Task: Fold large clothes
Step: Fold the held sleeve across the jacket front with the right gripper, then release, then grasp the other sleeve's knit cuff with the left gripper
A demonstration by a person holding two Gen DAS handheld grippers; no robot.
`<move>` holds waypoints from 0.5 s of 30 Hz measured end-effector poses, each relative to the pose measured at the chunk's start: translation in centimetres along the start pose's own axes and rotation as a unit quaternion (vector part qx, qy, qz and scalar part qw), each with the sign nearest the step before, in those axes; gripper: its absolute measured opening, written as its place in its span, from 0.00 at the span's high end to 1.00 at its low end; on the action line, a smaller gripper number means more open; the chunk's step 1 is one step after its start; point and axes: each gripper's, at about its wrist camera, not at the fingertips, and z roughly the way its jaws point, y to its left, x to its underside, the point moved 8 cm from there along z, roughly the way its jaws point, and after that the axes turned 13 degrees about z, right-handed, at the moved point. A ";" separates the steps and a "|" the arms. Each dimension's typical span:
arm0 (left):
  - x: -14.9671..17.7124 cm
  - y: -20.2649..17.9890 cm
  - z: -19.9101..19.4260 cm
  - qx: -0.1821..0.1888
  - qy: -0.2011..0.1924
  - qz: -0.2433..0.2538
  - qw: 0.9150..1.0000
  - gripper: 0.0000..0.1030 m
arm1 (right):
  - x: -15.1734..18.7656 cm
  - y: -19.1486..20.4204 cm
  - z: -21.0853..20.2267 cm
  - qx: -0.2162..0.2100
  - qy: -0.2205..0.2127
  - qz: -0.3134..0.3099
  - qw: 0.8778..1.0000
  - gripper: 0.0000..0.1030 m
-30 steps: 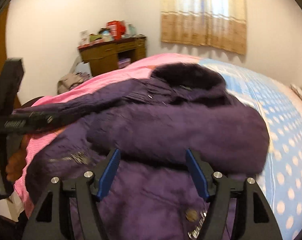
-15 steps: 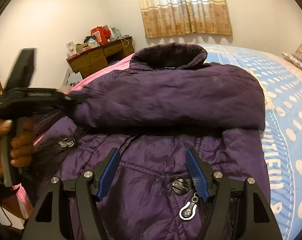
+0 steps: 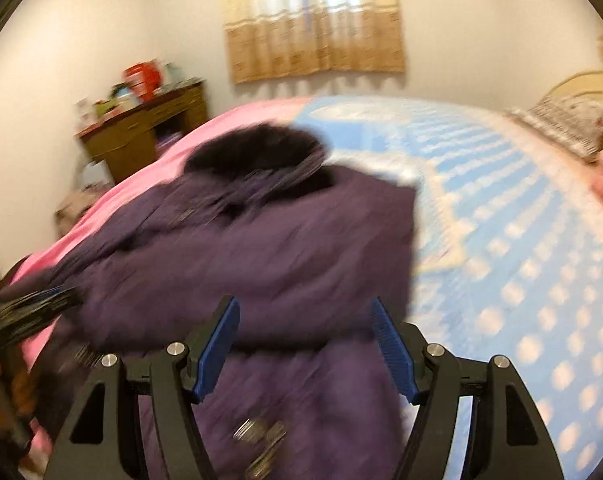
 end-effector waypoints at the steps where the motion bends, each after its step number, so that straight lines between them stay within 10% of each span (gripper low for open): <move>1: -1.0 0.4 -1.1 -0.022 -0.029 0.000 0.999 0.28 | -1.3 -0.3 0.6 -0.001 -0.005 0.008 1.000 0.34; 6: -3.2 -0.9 0.6 -0.050 -0.032 0.025 0.998 0.17 | -4.4 -1.8 5.9 0.023 -0.010 0.041 0.999 0.34; 15: 0.5 -0.9 9.7 -0.090 0.092 0.035 0.991 0.04 | 0.1 -1.0 12.1 0.014 0.043 0.018 0.999 0.34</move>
